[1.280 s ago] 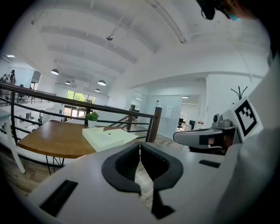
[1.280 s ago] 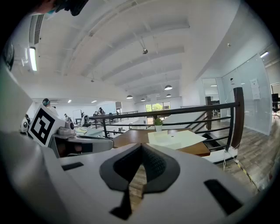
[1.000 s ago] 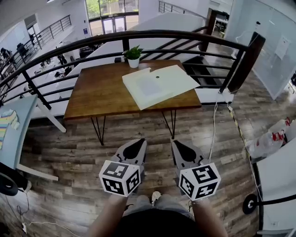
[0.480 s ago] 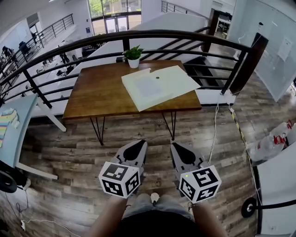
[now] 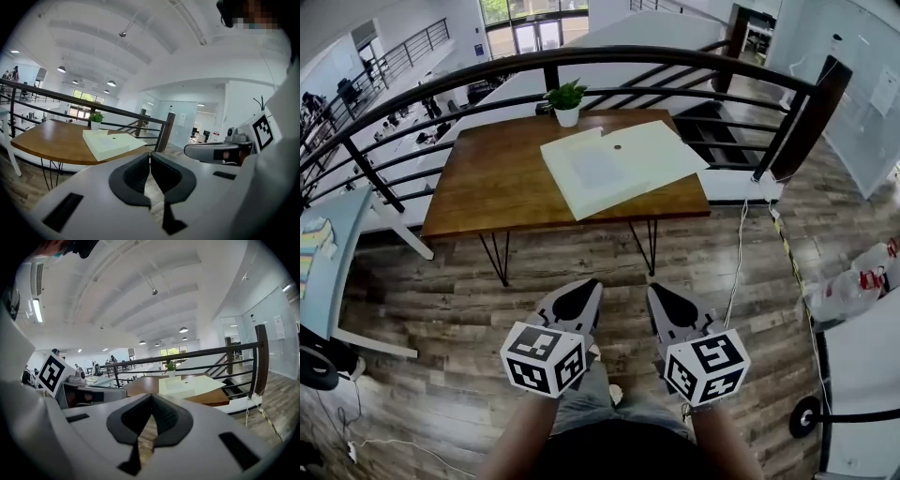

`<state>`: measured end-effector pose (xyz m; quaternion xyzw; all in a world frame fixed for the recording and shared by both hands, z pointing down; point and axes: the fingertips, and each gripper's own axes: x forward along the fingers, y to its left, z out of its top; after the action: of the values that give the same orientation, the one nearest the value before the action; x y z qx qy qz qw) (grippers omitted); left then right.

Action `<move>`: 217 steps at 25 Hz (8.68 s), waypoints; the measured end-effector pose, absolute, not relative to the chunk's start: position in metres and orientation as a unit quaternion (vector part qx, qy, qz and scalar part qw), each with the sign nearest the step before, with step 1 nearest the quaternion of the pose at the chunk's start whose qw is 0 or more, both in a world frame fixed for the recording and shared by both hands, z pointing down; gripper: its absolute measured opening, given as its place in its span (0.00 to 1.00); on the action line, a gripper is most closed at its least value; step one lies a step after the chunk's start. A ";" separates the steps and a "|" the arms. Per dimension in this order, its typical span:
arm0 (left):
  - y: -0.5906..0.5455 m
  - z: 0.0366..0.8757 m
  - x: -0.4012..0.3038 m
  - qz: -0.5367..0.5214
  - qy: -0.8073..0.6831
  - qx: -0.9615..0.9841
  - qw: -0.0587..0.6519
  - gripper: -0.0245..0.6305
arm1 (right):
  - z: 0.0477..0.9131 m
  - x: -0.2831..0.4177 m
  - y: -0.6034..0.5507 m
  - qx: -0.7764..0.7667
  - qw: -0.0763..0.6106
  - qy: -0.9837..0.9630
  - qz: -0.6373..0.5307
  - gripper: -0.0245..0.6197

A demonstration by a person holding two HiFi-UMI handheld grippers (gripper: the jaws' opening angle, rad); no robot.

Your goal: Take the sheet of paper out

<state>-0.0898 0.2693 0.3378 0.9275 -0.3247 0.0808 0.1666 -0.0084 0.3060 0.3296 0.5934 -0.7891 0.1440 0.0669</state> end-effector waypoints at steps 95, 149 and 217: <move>-0.183 0.436 0.003 0.139 -0.385 0.857 0.314 0.07 | 0.460 0.085 -0.184 0.458 0.259 -0.803 0.282 0.11; -0.190 0.462 0.017 0.142 -0.405 0.834 0.346 0.07 | 0.544 0.101 -0.196 0.400 0.351 -0.764 0.365 0.08; -0.180 0.390 0.121 0.142 -0.247 0.923 0.259 0.07 | 0.380 0.272 -0.163 0.646 0.107 -0.702 0.279 0.08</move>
<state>0.1208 -0.1799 0.3904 0.9230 -0.2471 0.1417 0.2588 0.2715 -0.1626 0.3796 0.6459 -0.7023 0.2793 0.1074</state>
